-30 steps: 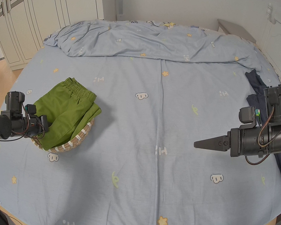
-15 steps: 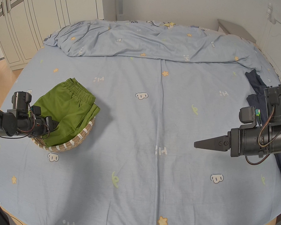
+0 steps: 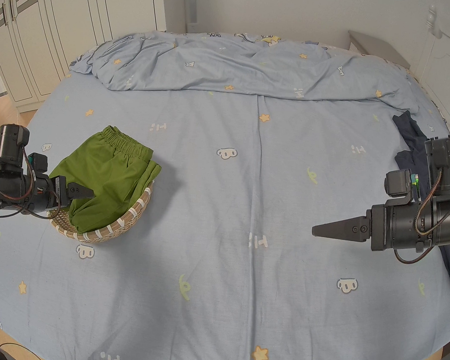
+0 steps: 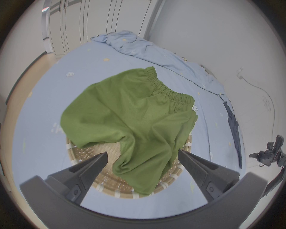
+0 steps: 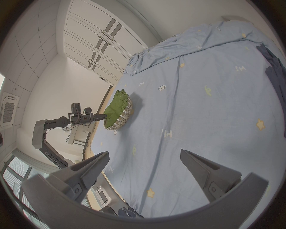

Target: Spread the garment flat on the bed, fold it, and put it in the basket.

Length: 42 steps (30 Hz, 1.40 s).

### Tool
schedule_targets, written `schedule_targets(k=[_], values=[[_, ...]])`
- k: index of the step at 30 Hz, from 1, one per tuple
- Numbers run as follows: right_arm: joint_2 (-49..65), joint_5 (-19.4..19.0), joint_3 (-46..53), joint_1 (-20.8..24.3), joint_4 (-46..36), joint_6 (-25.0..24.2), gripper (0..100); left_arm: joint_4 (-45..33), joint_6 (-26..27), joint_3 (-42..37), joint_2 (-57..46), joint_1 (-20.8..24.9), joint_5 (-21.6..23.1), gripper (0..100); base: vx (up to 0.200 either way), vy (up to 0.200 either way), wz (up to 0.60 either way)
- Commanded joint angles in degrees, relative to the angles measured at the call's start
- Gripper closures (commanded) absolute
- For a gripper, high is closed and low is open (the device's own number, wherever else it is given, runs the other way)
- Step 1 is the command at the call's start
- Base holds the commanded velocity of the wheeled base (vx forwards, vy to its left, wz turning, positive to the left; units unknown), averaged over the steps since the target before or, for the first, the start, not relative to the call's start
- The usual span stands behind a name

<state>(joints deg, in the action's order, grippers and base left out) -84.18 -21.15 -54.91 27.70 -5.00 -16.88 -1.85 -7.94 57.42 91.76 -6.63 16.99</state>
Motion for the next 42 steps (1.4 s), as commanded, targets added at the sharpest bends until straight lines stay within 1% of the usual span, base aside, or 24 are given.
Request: schedule_targets(k=[1, 4, 5, 7, 10, 12, 14, 15, 16, 17, 20, 22, 23, 24, 25, 26, 28, 31, 33, 35, 38, 39, 40, 42], values=[[0.33, -0.03, 0.06, -0.01, -0.01, 0.01, 0, -2.89, 1.08, 0.15, -5.54, 0.13, -1.96, 0, 0.000, 0.000, 0.00], [0.33, 0.06, 0.06, -0.01, 0.08, 0.01, 0, -6.23, 2.22, 0.50, -8.79, 0.13, -2.40, 0, 0.000, 0.000, 0.00], [0.42, 0.23, 0.15, 0.08, -0.01, 0.10, 0, -7.73, 3.28, 0.59, -11.78, 0.30, -2.40, 0, 0.000, 0.000, 0.00], [0.86, 1.11, 0.33, 0.16, -0.01, 0.27, 0, -7.90, 3.72, 0.06, -14.41, 0.48, -2.05, 0, 0.000, 0.000, 0.00], [5.51, 6.56, 2.26, 1.75, 0.78, 2.65, 0, -7.73, 3.10, -2.57, -21.36, 4.43, -2.49, 0, 0.000, 0.000, 0.00], [7.18, 9.81, 3.23, 1.31, 1.04, 6.60, 0, -7.73, 3.19, -3.98, -25.23, 4.61, -2.49, 0, 0.000, 0.000, 0.00], [10.79, 12.19, 5.07, 1.22, 1.92, 10.29, 0, -8.25, 3.10, -5.03, -30.15, 4.52, -2.58, 0, 0.000, 0.000, 0.00], [13.34, 12.98, 6.39, 1.13, 2.45, 11.26, 0, -8.52, 3.19, -6.00, -32.52, 4.52, -2.49, 0, 0.000, 0.000, 0.00], [13.34, 12.98, 6.39, 1.13, 2.45, 11.26, 0, -8.52, 3.19, -6.00, -32.52, 4.52, -2.49, 0, 0.000, 0.000, 0.00], [20.10, 14.56, 10.61, 1.04, 2.98, 12.58, 0, -9.22, 3.19, -9.25, -39.73, 4.43, -2.58, 0, 0.000, 0.000, 0.00], [29.42, 17.90, 16.15, 1.48, 2.71, 13.90, 0, -10.98, 3.54, -13.47, -49.13, 4.43, -2.67, 0, 0.000, 0.000, 0.00], [36.72, 22.47, 21.68, 0.52, 2.89, 17.67, 0, -14.58, 4.33, -16.46, -59.06, 4.96, -2.58, 0, 0.000, 0.000, 0.00], [37.95, 23.35, 22.83, 0.34, 2.98, 18.47, 0, -15.64, 4.68, -16.90, -60.91, 5.23, -2.58, 0, 0.000, 0.000, 0.00], [42.25, 25.90, 26.17, -1.15, 3.06, 20.49, 0, -19.50, 5.83, -17.69, -66.01, 5.84, -2.23, 0, 0.000, 0.000, 0.00], [42.25, 25.90, 26.17, -1.15, 3.06, 20.49, 0, -19.50, 5.83, -17.69, -66.01, 5.84, -2.23, 0, 0.000, 0.000, 0.00], [50.34, 27.04, 30.56, -4.14, 2.19, 21.98, 0, -26.62, 7.23, -18.04, -72.60, 8.13, -1.96, 0, 0.000, 0.000, 0.00], [57.11, 27.22, 32.76, -5.72, 1.22, 21.98, 0, -31.02, 7.32, -17.95, -77.08, 10.15, -1.96, 0, 0.000, 0.000, 0.00], [62.64, 27.65, 33.99, -8.19, -1.51, 21.89, 0, -34.27, 7.23, -18.57, -82.62, 11.73, -1.96, 0, 0.000, 0.000, 0.00], [67.39, 27.48, 33.99, -10.65, -4.41, 21.89, 0, -35.32, 7.23, -20.15, -86.22, 11.73, -2.40, 0, 0.000, 0.000, 0.00], [70.20, 27.22, 33.90, -12.14, -6.34, 21.89, 0, -36.03, 6.79, -20.86, -87.10, 11.64, -3.19, 0, 0.000, 0.000, 0.00], [73.72, 27.13, 34.34, -14.95, -9.50, 21.72, 0, -36.29, 3.28, -21.65, -87.10, 11.64, -9.52, 0, 0.000, 0.000, 0.00], [75.39, 27.13, 34.60, -15.66, -10.29, 21.54, 0, -35.85, 1.52, -22.17, -87.10, 11.64, -12.42, 0, 0.000, 0.000, 0.00], [76.53, 27.13, 34.78, -16.10, -10.73, 21.10, 0, -34.97, 0.82, -22.70, -87.10, 11.73, -14.01, 0, 0.000, 0.000, 0.00], [77.76, 27.13, 35.39, -16.36, -11.35, 19.78, 0, -32.86, 0.73, -24.81, -87.19, 11.64, -15.24, 0, 0.000, 0.000, 0.00]])
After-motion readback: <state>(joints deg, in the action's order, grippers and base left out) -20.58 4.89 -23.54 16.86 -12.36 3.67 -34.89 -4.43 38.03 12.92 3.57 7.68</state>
